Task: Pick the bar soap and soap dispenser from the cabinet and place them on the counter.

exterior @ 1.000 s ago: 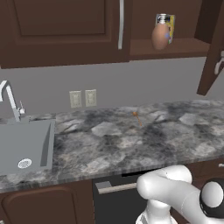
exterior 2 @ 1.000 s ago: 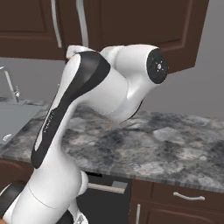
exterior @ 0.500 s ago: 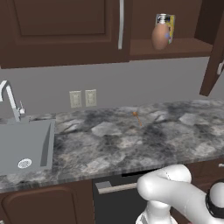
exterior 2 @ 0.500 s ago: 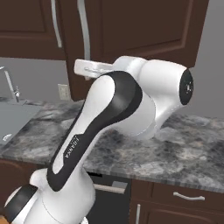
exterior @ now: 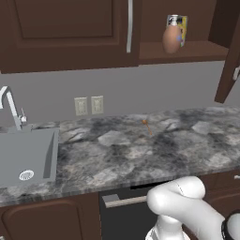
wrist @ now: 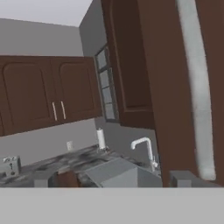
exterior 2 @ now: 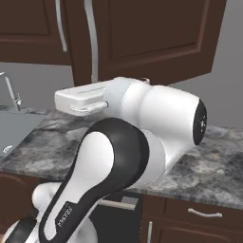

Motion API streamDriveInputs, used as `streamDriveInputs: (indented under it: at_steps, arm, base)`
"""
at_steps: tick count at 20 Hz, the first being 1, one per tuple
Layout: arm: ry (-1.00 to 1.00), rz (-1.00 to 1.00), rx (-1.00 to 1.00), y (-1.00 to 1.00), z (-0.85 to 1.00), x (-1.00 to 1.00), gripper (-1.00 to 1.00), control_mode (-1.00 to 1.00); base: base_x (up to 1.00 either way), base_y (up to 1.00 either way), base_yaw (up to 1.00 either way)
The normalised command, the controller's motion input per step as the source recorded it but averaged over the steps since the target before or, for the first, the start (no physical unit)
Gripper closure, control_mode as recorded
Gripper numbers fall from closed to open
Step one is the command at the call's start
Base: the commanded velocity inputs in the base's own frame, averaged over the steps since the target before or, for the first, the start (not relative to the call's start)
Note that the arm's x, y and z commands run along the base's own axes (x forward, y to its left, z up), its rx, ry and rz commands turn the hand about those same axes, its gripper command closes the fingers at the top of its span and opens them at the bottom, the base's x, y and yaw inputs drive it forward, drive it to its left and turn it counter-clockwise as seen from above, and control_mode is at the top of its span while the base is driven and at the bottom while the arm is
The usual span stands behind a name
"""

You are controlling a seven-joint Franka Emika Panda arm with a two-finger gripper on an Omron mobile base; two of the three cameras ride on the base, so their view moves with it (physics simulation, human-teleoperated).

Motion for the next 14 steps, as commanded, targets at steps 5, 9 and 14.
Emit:
streamDriveInputs:
  at_steps: [5,9,14]
  arm:
    - [-0.17,-0.01,-0.17,0.98,-0.04,-0.41,-1.00,-1.00]
    - [-0.26,-0.06,-0.22,0.80,0.00,-0.35,-1.00,-1.00]
    - [-0.22,-0.15,-0.26,0.66,0.00,-0.08,-1.00,-1.00]
  base:
    - [0.00,0.00,0.00]
    - [0.00,0.00,0.00]
    - [0.00,0.00,0.00]
